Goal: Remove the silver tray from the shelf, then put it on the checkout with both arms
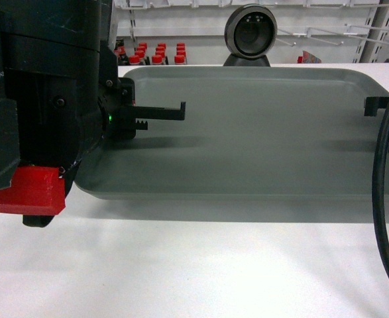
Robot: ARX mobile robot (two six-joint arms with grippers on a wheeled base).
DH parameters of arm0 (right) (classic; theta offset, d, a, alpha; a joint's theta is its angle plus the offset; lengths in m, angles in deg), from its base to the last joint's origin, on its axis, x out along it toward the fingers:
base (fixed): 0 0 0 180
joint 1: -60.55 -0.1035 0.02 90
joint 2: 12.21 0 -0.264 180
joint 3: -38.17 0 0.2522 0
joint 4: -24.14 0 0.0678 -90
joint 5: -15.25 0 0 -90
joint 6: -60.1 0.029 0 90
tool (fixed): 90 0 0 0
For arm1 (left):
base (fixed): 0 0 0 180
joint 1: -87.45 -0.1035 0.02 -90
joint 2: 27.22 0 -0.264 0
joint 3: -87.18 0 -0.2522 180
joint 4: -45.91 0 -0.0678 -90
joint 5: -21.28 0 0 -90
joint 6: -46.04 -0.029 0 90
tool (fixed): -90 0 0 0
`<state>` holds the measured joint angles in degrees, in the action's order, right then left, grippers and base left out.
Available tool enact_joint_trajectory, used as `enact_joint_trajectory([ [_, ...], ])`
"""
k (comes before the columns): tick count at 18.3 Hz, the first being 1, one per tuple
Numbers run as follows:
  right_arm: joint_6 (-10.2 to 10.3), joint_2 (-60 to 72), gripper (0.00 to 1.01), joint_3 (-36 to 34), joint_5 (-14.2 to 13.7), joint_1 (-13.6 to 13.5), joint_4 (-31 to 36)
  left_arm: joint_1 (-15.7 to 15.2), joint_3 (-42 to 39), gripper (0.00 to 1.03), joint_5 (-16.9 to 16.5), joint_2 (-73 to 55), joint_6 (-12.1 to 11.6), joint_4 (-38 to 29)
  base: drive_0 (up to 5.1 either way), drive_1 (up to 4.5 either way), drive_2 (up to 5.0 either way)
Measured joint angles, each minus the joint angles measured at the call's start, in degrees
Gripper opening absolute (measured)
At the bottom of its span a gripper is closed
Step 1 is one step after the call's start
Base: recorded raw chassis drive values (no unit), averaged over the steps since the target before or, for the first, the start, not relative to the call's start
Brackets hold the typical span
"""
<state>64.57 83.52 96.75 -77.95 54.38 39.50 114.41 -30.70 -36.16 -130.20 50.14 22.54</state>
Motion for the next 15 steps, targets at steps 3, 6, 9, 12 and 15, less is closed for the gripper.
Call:
enact_joint_trajectory([
  [3, 0.0, 1.5, 0.02, 0.1, 0.1, 0.6, 0.0, 0.4, 0.7, 0.03, 0.0, -1.3, 0.0, 0.8, 0.0, 0.00, 0.0],
  [6, 0.0, 3.0, 0.02, 0.3, 0.1, 0.6, 0.4, 0.4, 1.1, 0.03, 0.1, -1.8, 0.0, 1.7, 0.0, 0.00, 0.0],
  [9, -0.5, 4.3, 0.02, 1.4, 0.7, 0.5, 1.0, 0.3, 1.3, 0.03, 0.7, -1.8, 0.0, 2.8, 0.0, 0.00, 0.0],
  [12, -1.3, 6.0, 0.02, 1.9, 1.4, 0.5, 1.3, 0.4, 1.4, 0.03, 1.0, -1.8, 0.0, 3.7, 0.0, 0.00, 0.0],
  [15, -1.7, 6.6, 0.02, 2.2, 1.6, 0.5, 1.7, 0.4, 1.4, 0.03, 1.1, -1.8, 0.0, 4.0, 0.0, 0.00, 0.0],
])
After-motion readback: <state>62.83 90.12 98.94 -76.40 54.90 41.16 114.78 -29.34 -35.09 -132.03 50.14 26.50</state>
